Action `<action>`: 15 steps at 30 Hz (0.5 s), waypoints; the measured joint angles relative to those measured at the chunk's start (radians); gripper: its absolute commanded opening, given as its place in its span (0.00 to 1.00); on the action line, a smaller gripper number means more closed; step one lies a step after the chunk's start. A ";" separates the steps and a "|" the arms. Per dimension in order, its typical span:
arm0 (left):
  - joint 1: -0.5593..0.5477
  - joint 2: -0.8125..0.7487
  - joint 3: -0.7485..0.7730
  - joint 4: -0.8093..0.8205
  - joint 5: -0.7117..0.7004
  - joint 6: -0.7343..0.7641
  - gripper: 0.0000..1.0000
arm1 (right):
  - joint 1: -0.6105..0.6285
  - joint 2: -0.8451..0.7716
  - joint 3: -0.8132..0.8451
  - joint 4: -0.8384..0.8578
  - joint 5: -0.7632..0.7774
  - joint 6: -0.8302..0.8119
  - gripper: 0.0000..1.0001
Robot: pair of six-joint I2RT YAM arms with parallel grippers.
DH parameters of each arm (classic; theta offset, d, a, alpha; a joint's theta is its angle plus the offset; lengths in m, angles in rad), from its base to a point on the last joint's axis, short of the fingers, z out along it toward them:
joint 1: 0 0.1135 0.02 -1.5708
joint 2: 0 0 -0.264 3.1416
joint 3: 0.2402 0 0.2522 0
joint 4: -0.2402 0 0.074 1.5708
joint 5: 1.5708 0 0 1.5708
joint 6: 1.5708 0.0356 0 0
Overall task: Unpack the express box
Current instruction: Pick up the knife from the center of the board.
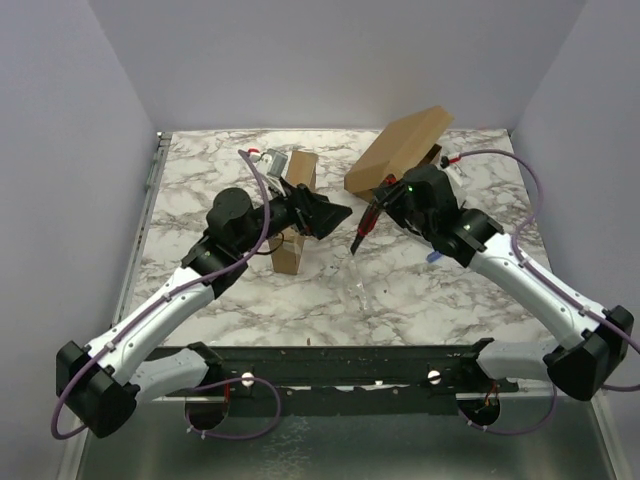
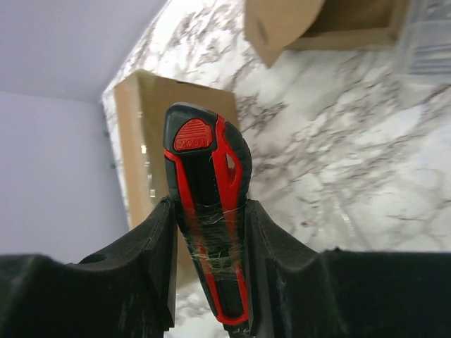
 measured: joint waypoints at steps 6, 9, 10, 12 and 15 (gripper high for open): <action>-0.098 0.066 0.002 -0.002 -0.105 0.103 0.97 | 0.019 0.100 0.095 -0.011 -0.051 0.138 0.00; -0.141 0.077 0.012 -0.010 -0.146 0.163 0.91 | 0.024 0.100 0.100 -0.021 -0.056 0.167 0.00; -0.156 0.093 0.028 -0.021 -0.166 0.185 0.88 | 0.026 0.100 0.106 -0.021 -0.058 0.173 0.00; -0.170 0.123 0.055 -0.036 -0.185 0.206 0.83 | 0.031 0.100 0.116 -0.019 -0.061 0.174 0.00; -0.182 0.198 0.109 -0.080 -0.219 0.227 0.83 | 0.039 0.100 0.123 -0.016 -0.063 0.174 0.00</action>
